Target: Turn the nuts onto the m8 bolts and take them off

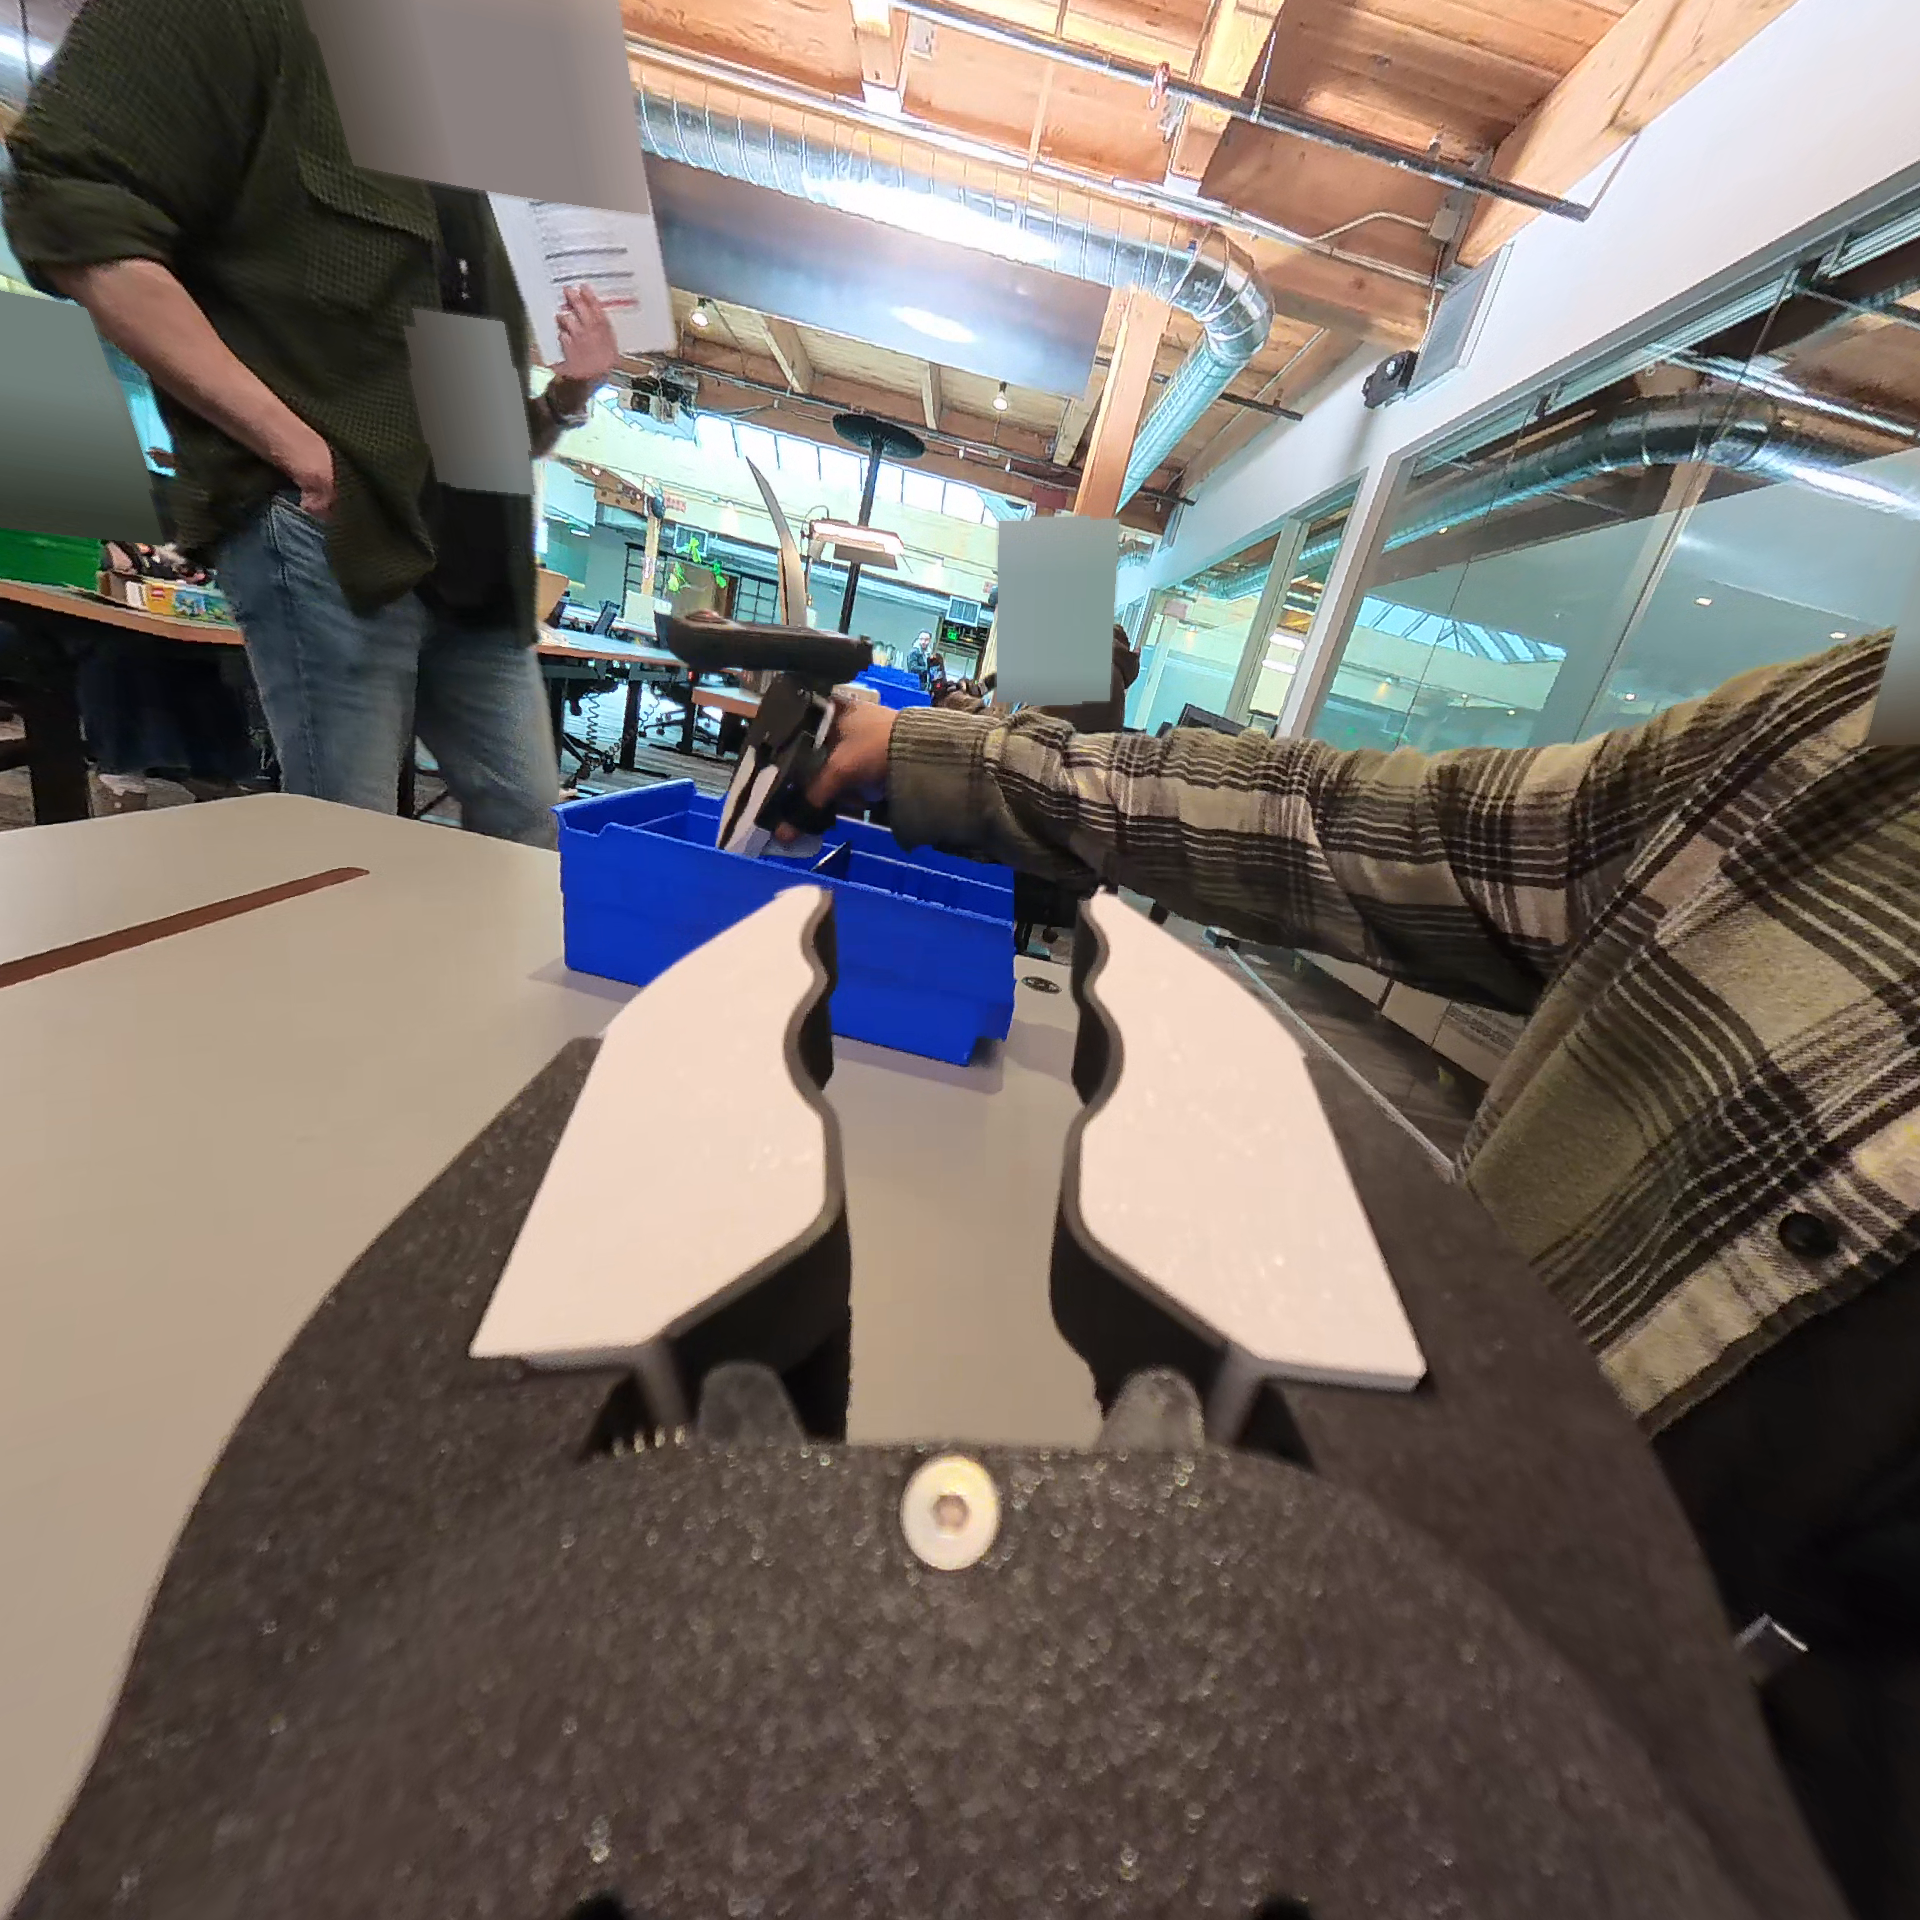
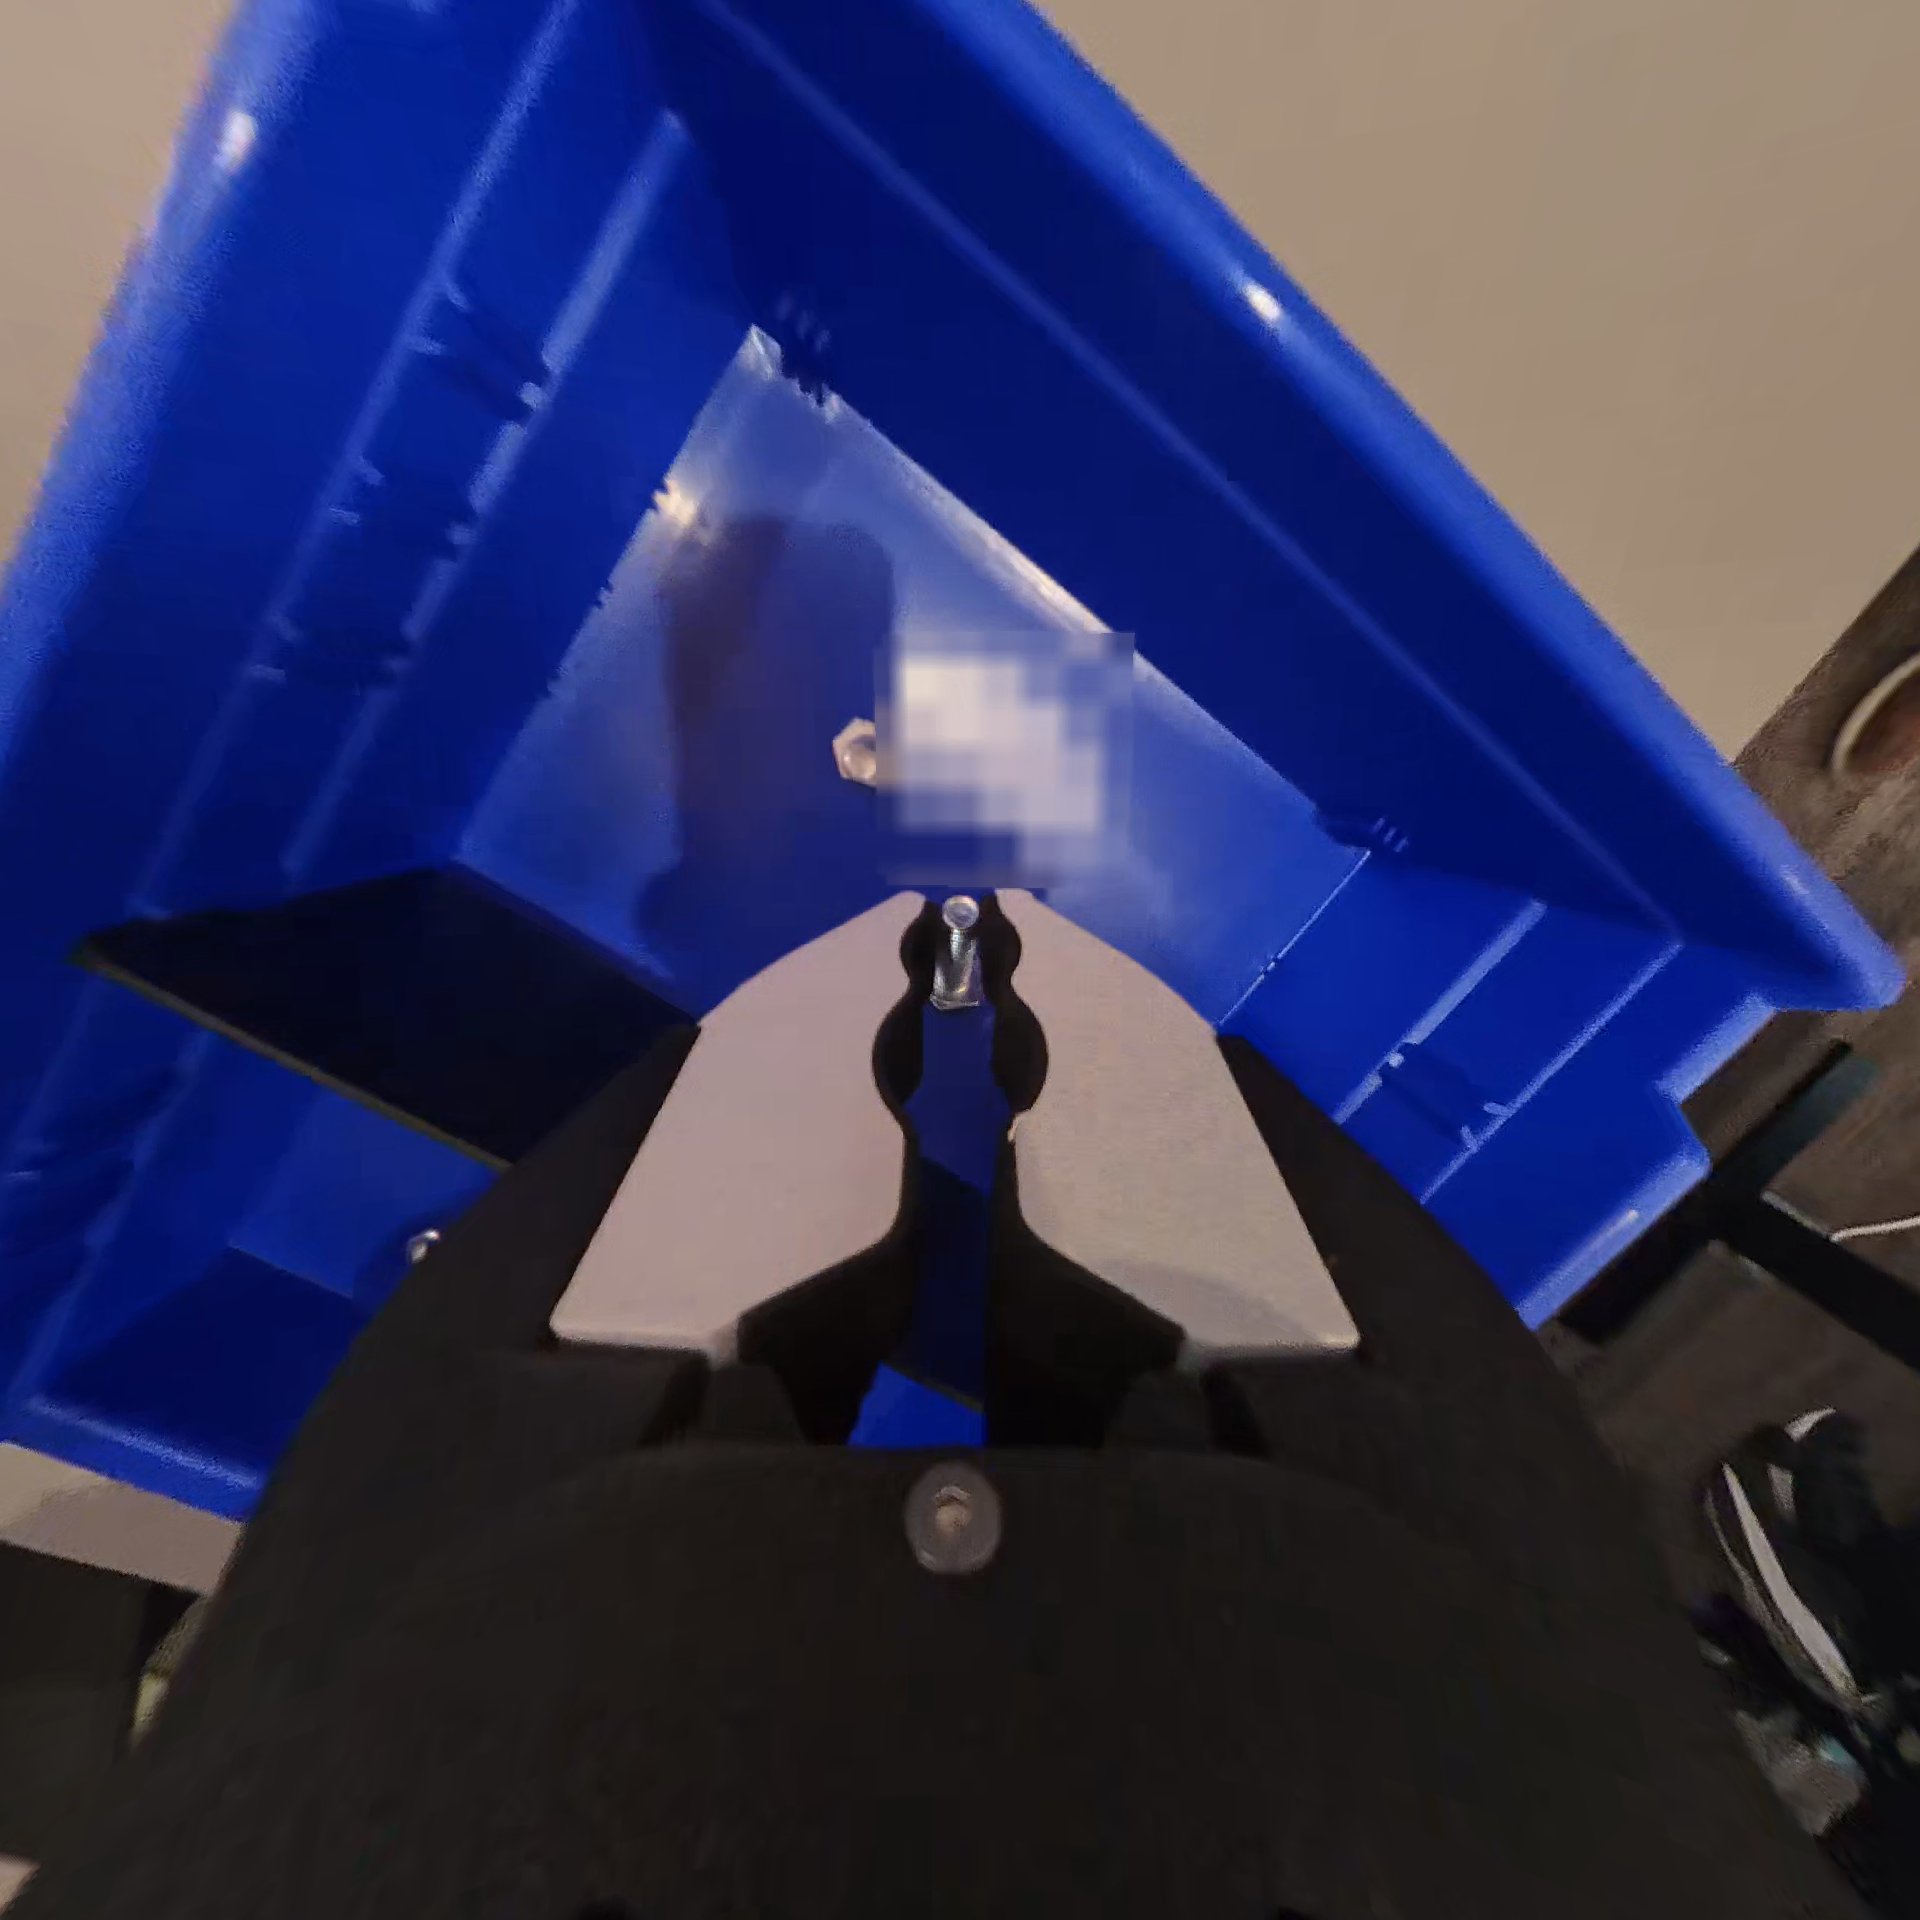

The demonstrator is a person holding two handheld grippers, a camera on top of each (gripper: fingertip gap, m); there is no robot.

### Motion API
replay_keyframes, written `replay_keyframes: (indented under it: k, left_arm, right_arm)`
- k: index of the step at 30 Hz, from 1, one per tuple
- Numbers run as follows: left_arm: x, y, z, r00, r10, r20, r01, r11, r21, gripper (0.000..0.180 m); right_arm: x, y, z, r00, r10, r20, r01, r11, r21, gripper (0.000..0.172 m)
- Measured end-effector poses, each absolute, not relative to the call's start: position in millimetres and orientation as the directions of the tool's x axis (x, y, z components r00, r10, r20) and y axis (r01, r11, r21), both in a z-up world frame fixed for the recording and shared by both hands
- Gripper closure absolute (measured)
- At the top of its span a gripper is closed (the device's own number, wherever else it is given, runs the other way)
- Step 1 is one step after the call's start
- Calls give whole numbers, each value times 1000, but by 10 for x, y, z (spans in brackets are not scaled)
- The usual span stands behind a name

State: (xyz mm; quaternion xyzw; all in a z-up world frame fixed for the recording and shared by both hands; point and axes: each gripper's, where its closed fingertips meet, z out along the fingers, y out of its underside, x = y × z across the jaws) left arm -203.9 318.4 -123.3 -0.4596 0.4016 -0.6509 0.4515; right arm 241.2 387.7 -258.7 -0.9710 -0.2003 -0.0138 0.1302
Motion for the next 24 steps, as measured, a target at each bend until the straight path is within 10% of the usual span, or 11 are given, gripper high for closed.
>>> replay_keyframes:
  k: [6,14,24]
  left_arm:
    - [-2055,3209,-1236,-162,-957,241,217,-273,-937,137]
    - [-2045,3240,-1276,-146,-956,255,197,-281,-939,137]
    - [-2264,3447,-1225,22,-966,259,179,-251,-951,137]
  right_arm:
    - [2380,3867,-2507,928,372,29,361,-877,-317,147]
    - [1638,3621,-1377,933,361,2,253,-652,-715,107]
    - [107,2779,-1196,884,467,14,174,-301,-938,114]
